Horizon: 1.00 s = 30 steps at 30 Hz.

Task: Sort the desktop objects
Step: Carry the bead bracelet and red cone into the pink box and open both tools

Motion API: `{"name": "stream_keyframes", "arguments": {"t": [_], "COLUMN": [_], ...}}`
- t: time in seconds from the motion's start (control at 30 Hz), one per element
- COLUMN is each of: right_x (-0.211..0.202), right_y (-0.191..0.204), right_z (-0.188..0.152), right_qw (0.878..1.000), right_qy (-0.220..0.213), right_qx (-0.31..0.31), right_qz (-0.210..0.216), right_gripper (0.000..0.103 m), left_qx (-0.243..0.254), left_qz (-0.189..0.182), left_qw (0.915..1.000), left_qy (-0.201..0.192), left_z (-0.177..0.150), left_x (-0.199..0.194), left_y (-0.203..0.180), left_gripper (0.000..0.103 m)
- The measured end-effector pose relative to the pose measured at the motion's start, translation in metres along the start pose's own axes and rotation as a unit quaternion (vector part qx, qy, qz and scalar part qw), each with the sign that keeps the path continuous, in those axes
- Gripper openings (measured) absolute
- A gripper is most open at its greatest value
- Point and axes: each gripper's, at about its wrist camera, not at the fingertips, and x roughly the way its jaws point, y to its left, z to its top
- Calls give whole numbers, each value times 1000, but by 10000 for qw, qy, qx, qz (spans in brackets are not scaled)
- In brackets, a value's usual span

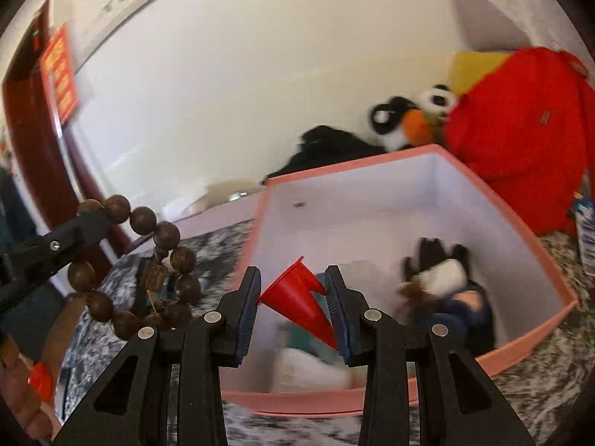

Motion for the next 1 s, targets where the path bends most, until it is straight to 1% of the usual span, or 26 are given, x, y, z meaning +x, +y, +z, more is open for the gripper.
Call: {"name": "stream_keyframes", "arguments": {"t": [0.13, 0.23, 0.27, 0.3, 0.33, 0.37, 0.4, 0.43, 0.47, 0.5, 0.57, 0.67, 0.83, 0.93, 1.0], "right_x": [-3, -3, -2, 1, 4, 8, 12, 15, 18, 19, 20, 16, -5, -18, -26], "right_y": [-28, -44, -48, -52, -54, -57, -60, -63, -68, -70, -73, -74, -37, -15, 0], "right_z": [1, 1, 1, 0, 0, -1, -2, -3, -5, -5, -4, -4, 0, 3, 4], "right_qw": [9995, 9989, 9986, 9984, 9982, 9975, 9966, 9955, 9945, 9943, 9932, 9924, 9961, 9972, 9974], "right_qy": [4, 38, 66, 106, 160, 270, 379, 482, 511, 504, 509, 376, -23, -263, -423], "right_qx": [112, 199, 239, 282, 343, 452, 561, 671, 803, 885, 1025, 1157, 868, 694, 578], "right_qz": [-287, -425, -465, -473, -463, -467, -471, -473, -431, -320, -198, -172, -146, -130, -119], "right_gripper": [38, 38, 39, 39, 48, 61, 87, 94, 96, 96, 96, 97, 98, 98, 100], "left_qx": [142, 148, 153, 151, 136, 82, -12, -63, -115, -141, -111, -5, 470, 679, 712], "left_qz": [-161, -150, -129, -103, -70, -8, 52, 25, -1, -1, 93, 297, 793, 1095, 1325], "left_qw": [9996, 9991, 9988, 9985, 9983, 9983, 9986, 9987, 9988, 9989, 9990, 9989, 9957, 9916, 9879], "left_qy": [195, 377, 446, 510, 563, 573, 525, 501, 478, 457, 426, 360, 103, -150, -377], "left_z": [-10, -17, -20, -23, -24, -26, -26, -26, -26, -26, -27, -29, -32, -30, -30], "left_x": [25, 42, 47, 51, 54, 55, 54, 53, 53, 52, 49, 43, 15, -12, -38], "left_y": [-23, -31, -31, -32, -32, -31, -28, -26, -25, -24, -23, -22, -23, -20, -16], "left_gripper": [18, 19, 20, 24, 51, 74, 84, 96, 99, 99, 99, 99, 100, 101, 101]}}
